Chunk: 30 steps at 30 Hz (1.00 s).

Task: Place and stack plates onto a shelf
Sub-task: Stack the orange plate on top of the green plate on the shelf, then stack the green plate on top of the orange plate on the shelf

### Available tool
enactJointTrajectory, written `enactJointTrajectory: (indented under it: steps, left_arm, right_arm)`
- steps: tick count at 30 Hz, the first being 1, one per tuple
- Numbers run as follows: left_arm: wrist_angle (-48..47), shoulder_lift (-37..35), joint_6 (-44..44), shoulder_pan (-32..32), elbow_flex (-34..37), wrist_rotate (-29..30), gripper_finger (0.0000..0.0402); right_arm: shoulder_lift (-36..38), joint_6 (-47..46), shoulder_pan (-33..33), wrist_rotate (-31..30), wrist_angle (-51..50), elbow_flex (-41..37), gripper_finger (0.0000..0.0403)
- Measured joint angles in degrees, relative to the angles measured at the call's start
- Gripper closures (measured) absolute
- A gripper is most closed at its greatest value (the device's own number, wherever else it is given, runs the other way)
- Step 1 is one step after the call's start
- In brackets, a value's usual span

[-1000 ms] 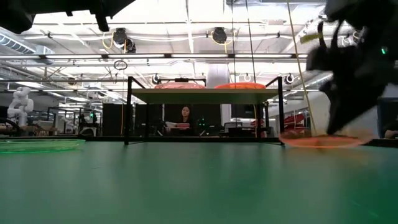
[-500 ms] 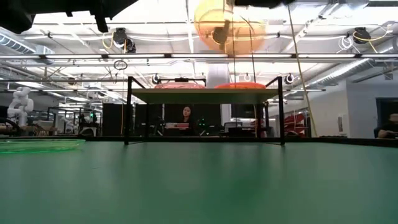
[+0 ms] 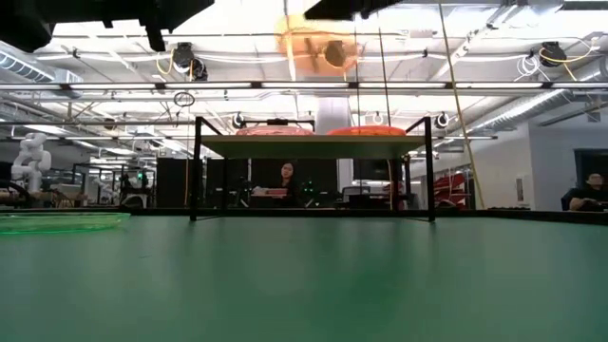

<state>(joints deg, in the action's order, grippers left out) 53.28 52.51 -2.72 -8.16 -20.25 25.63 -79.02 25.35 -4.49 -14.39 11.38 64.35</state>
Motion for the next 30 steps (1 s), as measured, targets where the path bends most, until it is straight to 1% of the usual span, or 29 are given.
enactJointTrajectory:
  steps: [3,12,20,24,30]
  left_arm:
    - [-0.1,0.0,0.2,0.2,0.0,0.0,0.0282]
    - [-0.2,0.0,0.3,0.2,0.0,0.0,0.0282]
    - [-0.2,0.0,0.0,0.2,0.0,0.0,0.0282]
    - [-0.2,0.0,0.0,0.2,0.0,0.0,0.0282]
    - [-0.3,0.0,0.0,0.2,0.0,0.0,0.0282]
  right_arm:
    - [-4.3,1.9,-1.6,1.4,-0.1,2.2,0.0403]
    - [-15.9,2.5,-5.9,0.9,2.8,5.4,0.0403]
    - [-21.6,2.8,-6.1,1.0,9.3,5.6,0.0401]
    - [-21.9,2.6,-6.1,1.0,9.4,5.6,0.0379]
    - [-21.3,2.4,-6.3,0.9,8.9,5.6,0.0317]
